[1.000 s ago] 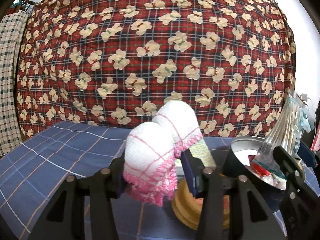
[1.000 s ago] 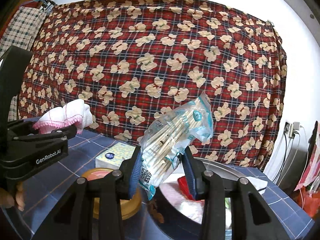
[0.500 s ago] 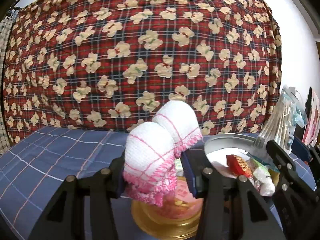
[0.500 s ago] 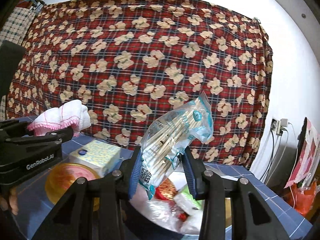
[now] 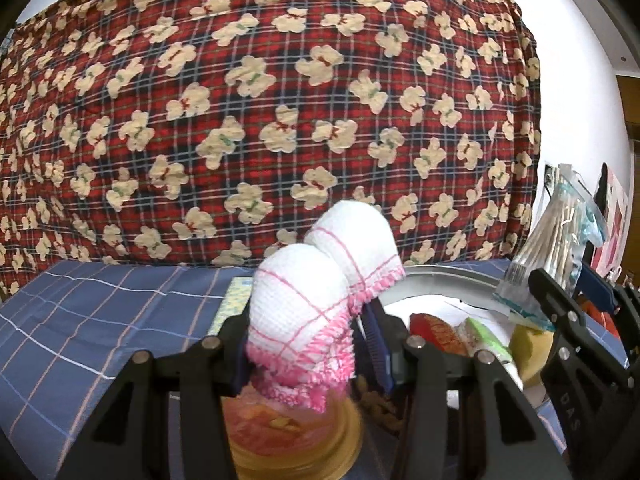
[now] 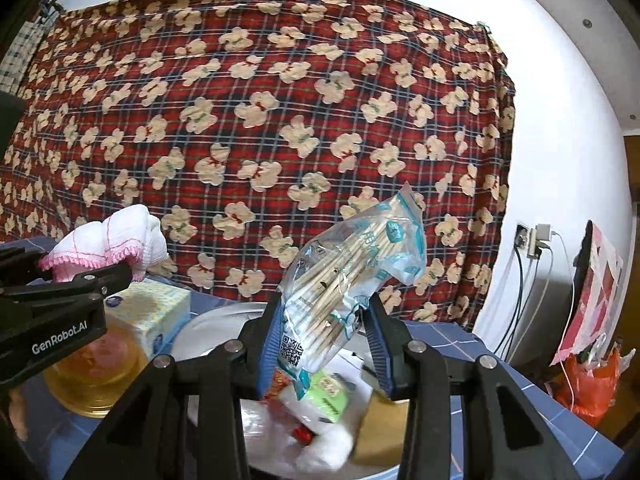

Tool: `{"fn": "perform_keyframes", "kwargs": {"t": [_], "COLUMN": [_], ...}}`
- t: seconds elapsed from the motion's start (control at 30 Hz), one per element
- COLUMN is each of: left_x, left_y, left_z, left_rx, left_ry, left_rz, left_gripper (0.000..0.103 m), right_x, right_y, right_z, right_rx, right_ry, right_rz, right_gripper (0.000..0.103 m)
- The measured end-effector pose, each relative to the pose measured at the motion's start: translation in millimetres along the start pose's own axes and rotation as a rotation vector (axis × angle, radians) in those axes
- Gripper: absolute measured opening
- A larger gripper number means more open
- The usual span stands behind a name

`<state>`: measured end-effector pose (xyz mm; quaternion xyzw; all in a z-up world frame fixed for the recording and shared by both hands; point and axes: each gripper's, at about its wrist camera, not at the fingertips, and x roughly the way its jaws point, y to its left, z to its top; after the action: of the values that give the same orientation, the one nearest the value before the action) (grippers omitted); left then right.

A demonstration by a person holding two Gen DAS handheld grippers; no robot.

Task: Organize soft objects
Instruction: 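Carry the towel and swab bag over the round tin with both grippers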

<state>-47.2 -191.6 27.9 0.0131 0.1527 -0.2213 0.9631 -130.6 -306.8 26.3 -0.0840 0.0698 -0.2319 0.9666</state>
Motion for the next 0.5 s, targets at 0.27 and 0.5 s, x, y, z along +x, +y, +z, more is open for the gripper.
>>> {"fn": "perform_keyframes", "kwargs": {"t": [0.27,0.5], "left_x": [12,22], "left_y": [-27,-47], "left_z": [4,4], "left_rx": [0.013,0.022], "left_ry": [0.013,0.029], "left_rz": [-0.055,-0.087], "left_gripper": [0.047,0.047], "right_x": [10,24], "right_y": [-25,-44], "right_z": [-3,-8], "right_rx": [0.028,0.034], "right_ry": [0.021,0.05], "right_rz": [-0.04,-0.076], "right_gripper": [0.043,0.043]}}
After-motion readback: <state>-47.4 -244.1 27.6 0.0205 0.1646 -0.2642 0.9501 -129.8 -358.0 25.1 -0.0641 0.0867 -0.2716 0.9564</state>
